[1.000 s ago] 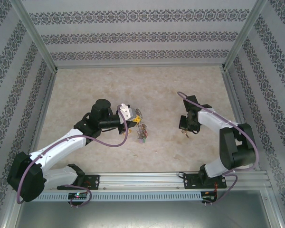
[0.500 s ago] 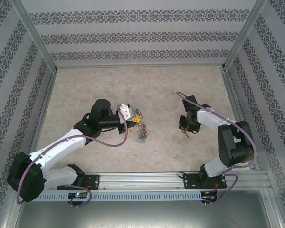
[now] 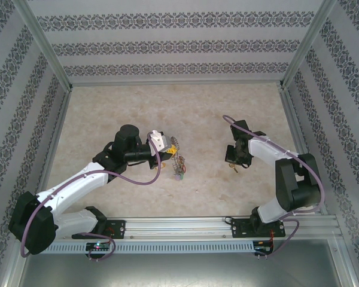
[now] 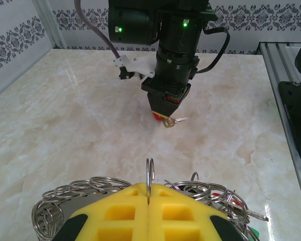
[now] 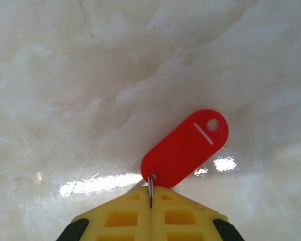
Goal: Put the keys on the keyring
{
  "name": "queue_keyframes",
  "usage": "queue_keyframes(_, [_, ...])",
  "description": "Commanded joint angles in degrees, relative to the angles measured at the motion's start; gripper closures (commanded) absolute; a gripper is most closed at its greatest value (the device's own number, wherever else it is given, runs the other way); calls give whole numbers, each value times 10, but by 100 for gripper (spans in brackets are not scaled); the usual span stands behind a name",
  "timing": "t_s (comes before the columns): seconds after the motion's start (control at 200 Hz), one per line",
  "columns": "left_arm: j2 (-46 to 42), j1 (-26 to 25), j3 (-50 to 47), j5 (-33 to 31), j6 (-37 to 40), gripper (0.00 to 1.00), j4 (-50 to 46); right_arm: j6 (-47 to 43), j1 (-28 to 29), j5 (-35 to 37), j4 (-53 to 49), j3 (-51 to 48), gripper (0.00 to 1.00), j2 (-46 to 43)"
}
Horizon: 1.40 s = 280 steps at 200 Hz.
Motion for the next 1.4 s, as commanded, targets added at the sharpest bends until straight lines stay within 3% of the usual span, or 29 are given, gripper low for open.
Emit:
queue_keyframes(0.0, [-14,-4,6,5,-7,100,11,-31,8,-36,8,-9,100,-57])
queue_keyframes(0.145, [-10,-4,7,6,-8,100,17,-106,25,-106,69,-39,100,-175])
queue_keyframes(0.355, [-1,-4,10,16,-13,100,32,-235,51,-283,183,-100,100,-348])
queue_keyframes(0.56, [5,-5,12,33,-19,100,37,-342,90,-367,264,-155,100,-447])
queue_keyframes(1.049, [28,-12,20,65,-26,100,43,-512,218,-281,243,-83,100,-391])
queue_keyframes(1.394, [36,-15,16,56,-47,100,70,-526,251,-332,250,-35,100,-323])
